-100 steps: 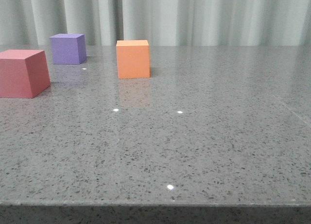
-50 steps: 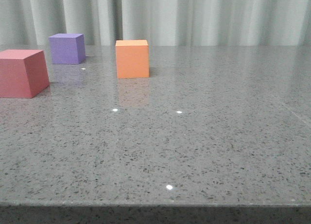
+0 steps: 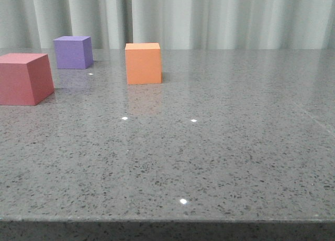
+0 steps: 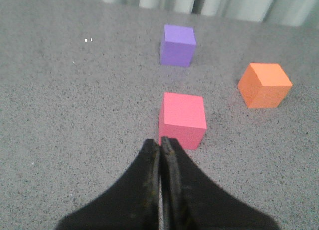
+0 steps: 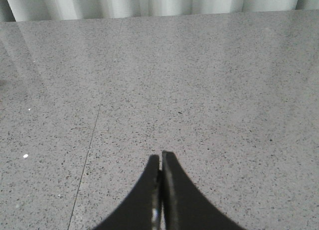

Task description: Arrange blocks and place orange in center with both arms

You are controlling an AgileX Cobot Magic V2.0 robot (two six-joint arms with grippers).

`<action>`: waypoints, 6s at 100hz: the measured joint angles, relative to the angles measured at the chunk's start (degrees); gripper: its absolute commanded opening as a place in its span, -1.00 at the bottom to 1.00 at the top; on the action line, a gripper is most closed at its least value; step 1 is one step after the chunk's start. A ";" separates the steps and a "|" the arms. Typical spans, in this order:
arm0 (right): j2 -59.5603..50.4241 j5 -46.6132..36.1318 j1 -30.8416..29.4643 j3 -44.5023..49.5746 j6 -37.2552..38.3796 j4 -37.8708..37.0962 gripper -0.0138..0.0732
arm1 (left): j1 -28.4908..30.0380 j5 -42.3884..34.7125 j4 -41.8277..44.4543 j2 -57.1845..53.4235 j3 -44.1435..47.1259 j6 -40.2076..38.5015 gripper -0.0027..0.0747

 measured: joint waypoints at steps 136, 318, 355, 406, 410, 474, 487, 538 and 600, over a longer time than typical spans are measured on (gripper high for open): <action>0.00 -0.13 0.00 0.00 0.00 0.00 -0.84 | -15.42 -4.18 -6.12 36.66 -22.56 -2.03 0.78; 0.00 -0.13 0.00 0.00 0.00 -0.12 -0.84 | -31.02 8.08 17.75 86.99 -63.15 -25.00 -0.31; 0.00 -0.13 0.00 0.00 0.00 -0.12 -0.84 | -27.61 11.75 21.39 76.20 -63.49 -17.07 -0.31; 0.00 -0.13 0.00 0.00 0.00 -0.12 -0.84 | -16.33 13.57 17.02 75.15 -59.09 -8.15 -0.31; 0.00 -0.13 0.00 0.00 0.00 -0.12 -0.84 | -15.82 13.02 16.77 75.15 -58.32 -8.01 -0.31; 0.00 -0.13 0.00 0.00 0.00 -0.12 -0.84 | -12.34 -0.43 12.73 75.15 -43.04 -6.54 -0.21; 0.00 -0.13 0.00 0.00 0.00 -0.12 -0.84 | -11.30 -1.35 11.08 75.15 -41.52 -6.41 0.26; 0.00 -0.13 0.00 0.00 0.00 -0.12 -0.84 | -10.84 -4.67 9.89 70.40 -41.04 -5.97 0.80; 0.00 -0.13 0.00 0.00 0.00 -0.12 -0.84 | -10.94 -15.93 9.88 18.15 -8.99 -5.97 0.67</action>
